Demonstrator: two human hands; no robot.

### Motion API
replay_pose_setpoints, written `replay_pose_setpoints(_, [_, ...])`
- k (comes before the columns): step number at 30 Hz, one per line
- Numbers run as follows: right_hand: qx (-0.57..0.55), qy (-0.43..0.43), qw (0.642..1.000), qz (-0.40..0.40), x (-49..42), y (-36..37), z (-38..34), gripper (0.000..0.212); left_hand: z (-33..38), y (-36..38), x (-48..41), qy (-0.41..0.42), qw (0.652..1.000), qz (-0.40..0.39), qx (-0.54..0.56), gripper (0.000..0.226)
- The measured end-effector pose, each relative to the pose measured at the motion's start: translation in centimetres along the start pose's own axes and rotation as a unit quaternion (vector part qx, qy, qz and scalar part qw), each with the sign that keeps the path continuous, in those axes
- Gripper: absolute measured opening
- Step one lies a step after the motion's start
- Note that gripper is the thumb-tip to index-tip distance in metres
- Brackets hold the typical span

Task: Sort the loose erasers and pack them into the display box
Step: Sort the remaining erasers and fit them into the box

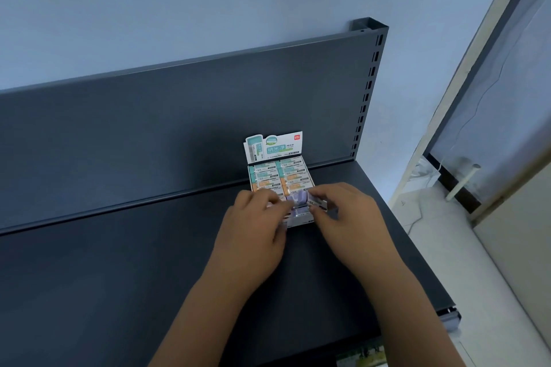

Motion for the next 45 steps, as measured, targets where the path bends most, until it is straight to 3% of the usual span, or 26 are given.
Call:
replay_pose_setpoints(13, [0.001, 0.011, 1.000, 0.002, -0.3, 0.5, -0.5, 0.020, -0.1, 0.1, 0.3, 0.002, 1.000, -0.008, 0.002, 0.032])
replay_pose_setpoints(24, [0.107, -0.023, 0.994, -0.028, -0.1, 1.0, -0.3, 0.024, -0.8, 0.0, -0.1, -0.005, 1.000, 0.015, 0.019, 0.013])
replay_pose_setpoints(38, [0.190, -0.034, 0.981, -0.006, 0.6, 1.7, -1.4, 0.020, -1.3, -0.3, 0.5, -0.014, 0.997, 0.006, 0.071, 0.027])
replay_pose_setpoints(45, [0.235, -0.035, 0.971, 0.027, 1.0, 1.3, -2.2, 0.016, -2.4, -0.5, 0.6, -0.053, 0.984, 0.002, 0.171, 0.026])
Point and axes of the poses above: each hand's wrist, its own x-axis away from the middle knuckle, its own y-axis out of the palm, z = x × y, the point moved 3 cm from there along -x, towards the middle knuckle, and after that the axes turned 2 degrees about -x, right-handed, at the moved point
